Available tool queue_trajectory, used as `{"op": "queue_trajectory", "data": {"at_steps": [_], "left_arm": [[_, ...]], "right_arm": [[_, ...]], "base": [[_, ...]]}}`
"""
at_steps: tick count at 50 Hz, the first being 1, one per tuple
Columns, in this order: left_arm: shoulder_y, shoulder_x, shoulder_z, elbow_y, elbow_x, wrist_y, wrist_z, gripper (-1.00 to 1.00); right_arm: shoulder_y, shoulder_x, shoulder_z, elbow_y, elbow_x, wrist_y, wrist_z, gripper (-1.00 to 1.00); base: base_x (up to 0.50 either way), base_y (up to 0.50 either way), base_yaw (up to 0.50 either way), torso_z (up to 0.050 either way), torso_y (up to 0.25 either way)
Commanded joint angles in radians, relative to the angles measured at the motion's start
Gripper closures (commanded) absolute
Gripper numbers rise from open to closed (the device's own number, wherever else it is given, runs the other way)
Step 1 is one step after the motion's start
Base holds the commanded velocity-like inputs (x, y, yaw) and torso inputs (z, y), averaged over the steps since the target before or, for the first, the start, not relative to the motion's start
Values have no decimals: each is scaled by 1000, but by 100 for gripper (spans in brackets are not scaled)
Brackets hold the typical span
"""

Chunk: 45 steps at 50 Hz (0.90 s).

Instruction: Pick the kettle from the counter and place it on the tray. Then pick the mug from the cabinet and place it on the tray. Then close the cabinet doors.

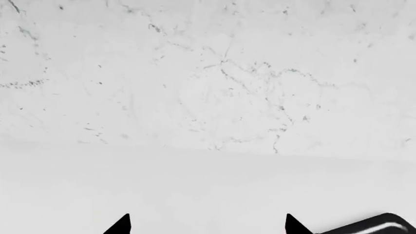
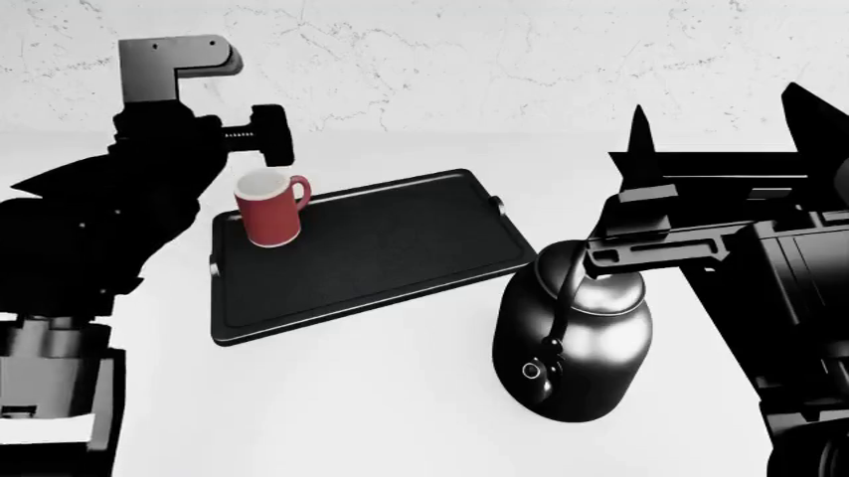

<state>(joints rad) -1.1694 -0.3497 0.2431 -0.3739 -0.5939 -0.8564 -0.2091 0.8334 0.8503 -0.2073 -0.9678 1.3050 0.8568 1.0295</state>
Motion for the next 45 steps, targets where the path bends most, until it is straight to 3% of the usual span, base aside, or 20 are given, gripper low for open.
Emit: {"op": "queue_trajectory", "data": {"at_steps": [1,10,19,28,32,37,41,45], "left_arm": [[15,-46,-59,271,-103,-143,-49,-100],[59,-71,-117,484,-196,-228,-99,-100],[112,-91,-138,555,-221,-236,-113,-100],[142,-107,-156,576,-232,-234,-118,-100],[152,-113,-159,576,-231,-228,-116,-100],[163,-118,-161,569,-227,-216,-112,-100],[171,-121,-161,566,-225,-208,-109,-100],[178,-123,-162,563,-223,-201,-106,-100]], "right_arm": [[11,1,-6,-3,13,2,10,-100],[56,5,-18,7,119,17,74,-100],[162,14,-66,50,510,-49,341,-100],[283,-1,-181,22,686,-157,539,-100],[381,100,-426,10,628,-352,541,-100],[686,205,-951,-4,541,-643,541,-100],[934,203,-1337,-4,491,-836,541,-100],[1108,163,-1630,5,448,-996,541,-100]], "base": [[0,0,0,0,0],[0,0,0,0,0],[0,0,0,0,0],[0,0,0,0,0],[0,0,0,0,0],[0,0,0,0,0],[0,0,0,0,0],[0,0,0,0,0]]}}
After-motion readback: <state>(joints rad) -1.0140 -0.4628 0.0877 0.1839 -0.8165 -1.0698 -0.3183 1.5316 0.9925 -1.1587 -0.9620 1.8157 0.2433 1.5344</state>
